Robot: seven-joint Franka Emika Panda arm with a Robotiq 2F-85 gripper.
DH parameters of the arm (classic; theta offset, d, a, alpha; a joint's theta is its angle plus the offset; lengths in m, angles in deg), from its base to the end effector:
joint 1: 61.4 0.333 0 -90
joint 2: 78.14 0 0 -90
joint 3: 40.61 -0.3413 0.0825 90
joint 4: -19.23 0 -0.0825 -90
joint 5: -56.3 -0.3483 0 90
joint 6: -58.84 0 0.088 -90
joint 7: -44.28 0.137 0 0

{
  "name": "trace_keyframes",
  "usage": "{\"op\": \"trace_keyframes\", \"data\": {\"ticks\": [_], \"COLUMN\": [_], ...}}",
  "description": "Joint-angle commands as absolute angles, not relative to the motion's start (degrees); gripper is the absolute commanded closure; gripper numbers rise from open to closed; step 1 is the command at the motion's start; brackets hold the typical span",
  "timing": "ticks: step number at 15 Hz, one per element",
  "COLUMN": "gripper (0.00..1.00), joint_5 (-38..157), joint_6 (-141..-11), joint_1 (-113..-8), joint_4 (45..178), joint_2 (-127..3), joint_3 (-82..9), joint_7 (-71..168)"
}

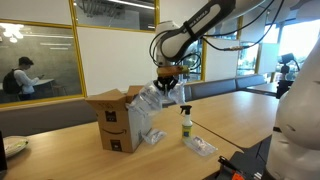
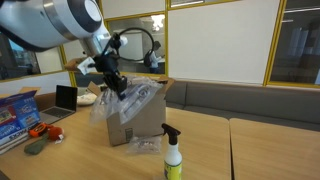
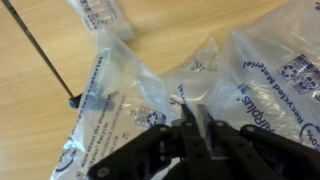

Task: Pick up the plastics and the bottle from the table and put them in the box

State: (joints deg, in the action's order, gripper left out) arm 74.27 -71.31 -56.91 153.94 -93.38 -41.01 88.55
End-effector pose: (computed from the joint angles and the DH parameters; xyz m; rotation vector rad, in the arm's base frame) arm 0.4463 0.0235 0.4682 2.8603 -0.7403 0.4106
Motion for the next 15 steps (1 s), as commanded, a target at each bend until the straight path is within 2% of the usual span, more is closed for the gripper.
{"op": "trace_keyframes", "data": {"ticks": [1,9,15], "gripper": [0.91,0.91,0.91], "joint_5": [77.9,82.3,80.3], "joint_6": [-65.2,-67.1,-77.8], "joint_1": [-60.6,-62.6,-61.0], "joint_4": [145.5,128.8,121.7], "joint_2": [-95.5,-86.3,-73.9], "joint_3": [-45.5,-47.5,-45.7], "joint_7": [86.8,82.7,77.8]}}
